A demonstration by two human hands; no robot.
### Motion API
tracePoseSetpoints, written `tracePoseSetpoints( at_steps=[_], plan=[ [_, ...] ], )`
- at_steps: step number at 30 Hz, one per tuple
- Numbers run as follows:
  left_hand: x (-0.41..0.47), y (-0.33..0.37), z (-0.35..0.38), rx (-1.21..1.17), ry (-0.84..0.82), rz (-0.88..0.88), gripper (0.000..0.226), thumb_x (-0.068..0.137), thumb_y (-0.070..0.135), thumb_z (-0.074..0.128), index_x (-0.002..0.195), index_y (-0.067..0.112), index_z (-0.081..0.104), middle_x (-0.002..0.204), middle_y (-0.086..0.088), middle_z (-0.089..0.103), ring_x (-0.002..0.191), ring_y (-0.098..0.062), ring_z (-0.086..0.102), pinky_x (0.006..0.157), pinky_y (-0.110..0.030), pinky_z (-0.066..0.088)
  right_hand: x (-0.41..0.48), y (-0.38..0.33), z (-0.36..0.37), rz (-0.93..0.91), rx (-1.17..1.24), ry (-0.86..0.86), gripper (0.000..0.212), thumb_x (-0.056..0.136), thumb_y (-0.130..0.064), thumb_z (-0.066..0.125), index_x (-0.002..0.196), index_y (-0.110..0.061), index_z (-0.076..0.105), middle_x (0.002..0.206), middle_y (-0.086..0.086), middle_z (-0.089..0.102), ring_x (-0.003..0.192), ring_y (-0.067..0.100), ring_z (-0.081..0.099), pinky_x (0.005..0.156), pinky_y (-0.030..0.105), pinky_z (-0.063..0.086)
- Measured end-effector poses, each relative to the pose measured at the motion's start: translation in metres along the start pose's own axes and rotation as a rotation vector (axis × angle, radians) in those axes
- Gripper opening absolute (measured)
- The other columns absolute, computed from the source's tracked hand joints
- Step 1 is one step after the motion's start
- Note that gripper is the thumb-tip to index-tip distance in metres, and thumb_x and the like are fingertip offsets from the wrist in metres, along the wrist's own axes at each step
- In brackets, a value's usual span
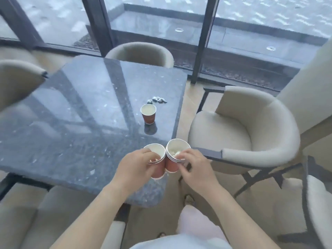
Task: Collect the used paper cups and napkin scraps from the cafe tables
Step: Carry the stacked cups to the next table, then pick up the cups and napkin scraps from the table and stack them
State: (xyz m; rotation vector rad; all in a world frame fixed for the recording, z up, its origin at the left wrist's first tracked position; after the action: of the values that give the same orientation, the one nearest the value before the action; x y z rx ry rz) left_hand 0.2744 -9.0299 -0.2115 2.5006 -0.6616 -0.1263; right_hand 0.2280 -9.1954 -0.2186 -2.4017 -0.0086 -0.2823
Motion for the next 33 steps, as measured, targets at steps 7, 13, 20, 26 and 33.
tracePoseSetpoints(
  at_steps=[7, 13, 20, 26, 33],
  plan=[
    [0.053, -0.047, -0.023, 0.022, 0.162, -0.223, 0.017, 0.078, 0.016, 0.068, 0.093, 0.025, 0.069, 0.092, 0.010, 0.067, 0.087, -0.016, 0.061, 0.070, -0.027, 0.045, 0.106, 0.019, 0.037, -0.169, 0.084, -0.187, 0.023, 0.075, -0.006, 0.070, 0.093, -0.020, 0.069, 0.096, -0.009, 0.064, 0.091, 0.012, 0.058, 0.081, 0.012, 0.039],
    [0.135, -0.044, -0.039, 0.009, 0.297, -0.256, 0.020, 0.075, 0.010, 0.069, 0.091, 0.021, 0.070, 0.091, 0.007, 0.068, 0.086, -0.018, 0.062, 0.074, -0.035, 0.050, 0.207, 0.032, 0.020, -0.310, 0.118, -0.194, 0.026, 0.074, -0.003, 0.071, 0.094, -0.019, 0.069, 0.095, -0.015, 0.056, 0.089, 0.010, 0.056, 0.082, 0.007, 0.037],
    [0.202, -0.049, -0.036, 0.080, 0.382, -0.269, 0.021, 0.070, 0.008, 0.071, 0.086, 0.020, 0.069, 0.081, 0.002, 0.067, 0.077, -0.026, 0.063, 0.068, -0.039, 0.051, 0.279, 0.060, 0.013, -0.342, 0.131, -0.165, 0.025, 0.071, -0.002, 0.075, 0.091, -0.015, 0.070, 0.091, -0.007, 0.062, 0.084, 0.010, 0.054, 0.080, 0.009, 0.036],
    [0.228, -0.082, 0.000, 0.132, 0.256, -0.416, 0.014, 0.078, 0.014, 0.064, 0.090, 0.021, 0.066, 0.095, 0.005, 0.067, 0.092, -0.023, 0.059, 0.077, -0.033, 0.043, 0.304, 0.090, 0.040, -0.272, 0.093, -0.276, 0.019, 0.076, -0.007, 0.073, 0.092, -0.015, 0.070, 0.093, -0.005, 0.064, 0.089, 0.018, 0.058, 0.075, 0.020, 0.040],
    [0.244, -0.116, 0.030, 0.214, 0.010, -0.519, 0.022, 0.085, 0.016, 0.051, 0.102, 0.027, 0.061, 0.104, 0.006, 0.062, 0.103, -0.022, 0.055, 0.082, -0.033, 0.042, 0.321, 0.103, 0.081, -0.282, 0.052, -0.420, 0.010, 0.080, -0.011, 0.068, 0.090, -0.014, 0.068, 0.092, -0.004, 0.064, 0.090, 0.019, 0.056, 0.073, 0.027, 0.044]
  ],
)
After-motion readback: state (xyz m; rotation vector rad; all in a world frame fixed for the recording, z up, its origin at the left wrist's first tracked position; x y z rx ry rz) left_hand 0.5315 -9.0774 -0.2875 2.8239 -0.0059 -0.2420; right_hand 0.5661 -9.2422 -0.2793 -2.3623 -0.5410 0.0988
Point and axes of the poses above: each hand's wrist, its own x-axis towards the middle knuckle, its own z-axis out of the palm, y = z × x, the point moved 7 cm from there along x, towards the middle knuckle
